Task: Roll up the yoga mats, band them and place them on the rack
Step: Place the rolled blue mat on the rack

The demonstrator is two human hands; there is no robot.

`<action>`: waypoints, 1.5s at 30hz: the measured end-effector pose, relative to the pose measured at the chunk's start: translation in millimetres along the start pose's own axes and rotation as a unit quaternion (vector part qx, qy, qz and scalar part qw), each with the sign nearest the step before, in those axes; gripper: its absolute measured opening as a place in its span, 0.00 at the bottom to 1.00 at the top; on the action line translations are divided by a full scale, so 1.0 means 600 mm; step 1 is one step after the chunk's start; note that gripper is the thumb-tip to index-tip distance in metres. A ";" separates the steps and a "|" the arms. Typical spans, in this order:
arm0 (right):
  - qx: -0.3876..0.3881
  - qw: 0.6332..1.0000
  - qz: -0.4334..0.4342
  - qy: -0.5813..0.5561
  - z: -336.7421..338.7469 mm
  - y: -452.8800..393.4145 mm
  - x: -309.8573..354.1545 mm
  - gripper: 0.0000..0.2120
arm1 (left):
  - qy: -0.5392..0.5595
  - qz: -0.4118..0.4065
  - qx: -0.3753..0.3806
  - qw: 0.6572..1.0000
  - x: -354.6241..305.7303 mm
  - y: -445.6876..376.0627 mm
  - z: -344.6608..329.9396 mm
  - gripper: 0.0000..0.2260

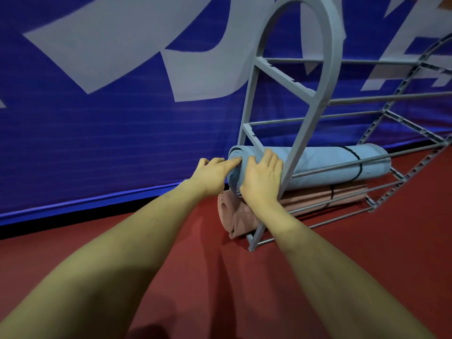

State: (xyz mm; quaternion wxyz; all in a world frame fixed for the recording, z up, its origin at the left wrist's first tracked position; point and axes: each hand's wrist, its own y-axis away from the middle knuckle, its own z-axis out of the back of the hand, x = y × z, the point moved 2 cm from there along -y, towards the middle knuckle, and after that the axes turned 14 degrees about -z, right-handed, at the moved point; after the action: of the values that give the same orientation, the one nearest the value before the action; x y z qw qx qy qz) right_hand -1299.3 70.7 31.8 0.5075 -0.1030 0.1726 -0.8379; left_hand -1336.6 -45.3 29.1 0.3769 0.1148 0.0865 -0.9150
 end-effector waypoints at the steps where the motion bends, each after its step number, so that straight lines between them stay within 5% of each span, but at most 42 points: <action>1: -0.007 1.000 -0.003 0.008 0.001 0.000 0.000 0.23 | -0.005 0.000 0.002 1.000 0.000 0.003 0.002 0.35; 6: -0.013 0.999 0.016 0.044 -0.003 0.010 -0.005 0.23 | 0.034 0.050 -0.041 0.997 0.003 0.036 0.002 0.35; 10: -0.033 0.996 0.071 -0.039 -0.001 0.028 -0.006 0.26 | 0.091 0.102 -0.092 0.986 0.018 0.068 0.012 0.28; 20: 0.092 0.963 0.095 -0.233 0.045 0.043 0.031 0.11 | 0.260 0.139 -0.204 0.933 0.044 0.134 0.055 0.17; 28: 0.236 0.932 0.014 -0.275 0.288 -0.015 0.004 0.07 | 0.351 0.239 -0.225 0.877 -0.030 0.136 0.288 0.12; 37: 0.331 0.873 -0.077 -0.349 0.599 -0.143 -0.073 0.05 | 0.339 0.228 -0.167 0.897 -0.206 0.101 0.608 0.11; 45: 0.339 0.845 -0.141 -0.388 0.810 -0.216 -0.221 0.05 | 0.375 0.172 -0.154 0.898 -0.422 0.016 0.828 0.08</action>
State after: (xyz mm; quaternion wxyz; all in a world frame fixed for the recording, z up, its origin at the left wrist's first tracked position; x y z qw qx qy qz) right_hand -1174.3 153.6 530.1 0.4125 -0.2652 -0.3495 -0.7984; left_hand -1227.3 -4.1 574.5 0.4806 0.4032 0.3404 -0.7004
